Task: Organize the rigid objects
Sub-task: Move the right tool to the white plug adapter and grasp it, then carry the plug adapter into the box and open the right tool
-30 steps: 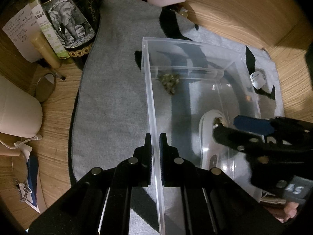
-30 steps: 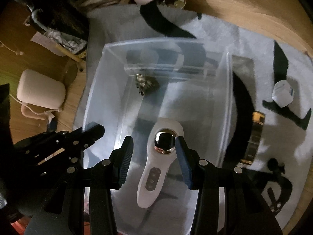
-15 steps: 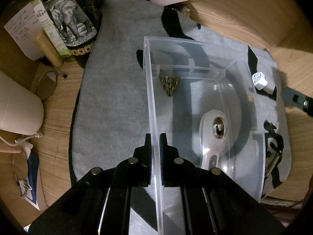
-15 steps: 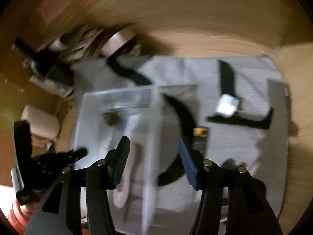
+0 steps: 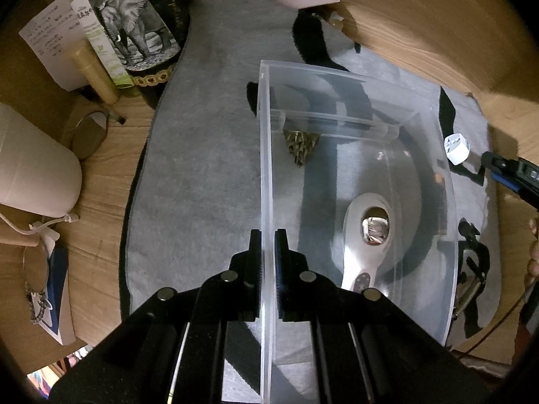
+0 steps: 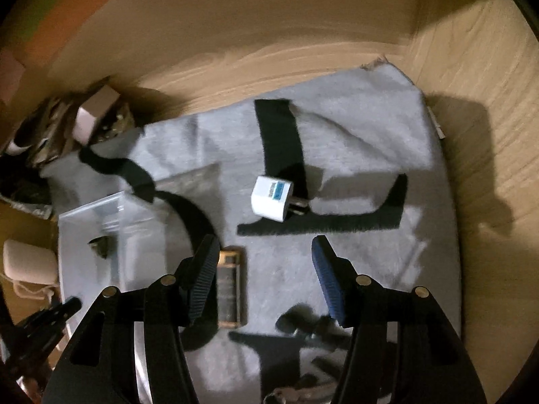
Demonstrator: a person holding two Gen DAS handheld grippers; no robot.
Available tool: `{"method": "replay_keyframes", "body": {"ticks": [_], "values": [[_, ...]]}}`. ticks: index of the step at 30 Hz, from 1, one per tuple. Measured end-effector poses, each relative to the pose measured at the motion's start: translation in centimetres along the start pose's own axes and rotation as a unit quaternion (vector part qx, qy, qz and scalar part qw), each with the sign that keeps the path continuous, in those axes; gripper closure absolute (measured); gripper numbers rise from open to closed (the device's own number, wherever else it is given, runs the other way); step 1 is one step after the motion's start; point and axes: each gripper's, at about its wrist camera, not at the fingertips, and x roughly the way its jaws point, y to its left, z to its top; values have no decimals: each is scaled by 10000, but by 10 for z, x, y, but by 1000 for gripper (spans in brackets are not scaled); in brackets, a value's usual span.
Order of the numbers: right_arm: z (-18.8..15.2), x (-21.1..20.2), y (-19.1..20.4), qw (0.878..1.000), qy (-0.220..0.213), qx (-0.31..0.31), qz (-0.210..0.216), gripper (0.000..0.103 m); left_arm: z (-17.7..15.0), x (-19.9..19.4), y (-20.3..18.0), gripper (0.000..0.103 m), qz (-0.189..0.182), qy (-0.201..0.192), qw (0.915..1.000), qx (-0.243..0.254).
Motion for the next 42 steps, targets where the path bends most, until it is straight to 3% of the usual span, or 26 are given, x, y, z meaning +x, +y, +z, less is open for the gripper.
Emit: {"method": "replay_keyframes", "body": {"ticks": [13,15,17,21,30,42], "values": [[25,60,8,9984,244,-499,-128,49,2,1,-1,97,141,109,9996,-200],[26,66,9,9980,290,-549,-136,55,2,1,-1,97,154,115,9996,-224],[27,70,9,9979,328,-550,-135,69,2,1,-1,97,171,118,9995,-231],[26,70,4,9985,322,-437,-31,71,1,1,-2,97,192,121,9995,-207],[13,40,-5,9993,112,-299,181,71,1,2,-4,97,194,88,9997,-111],[-9,-32,28,9973,-511,-454,280,71,-4,-3,-3,97,102,8,9999,123]]}}
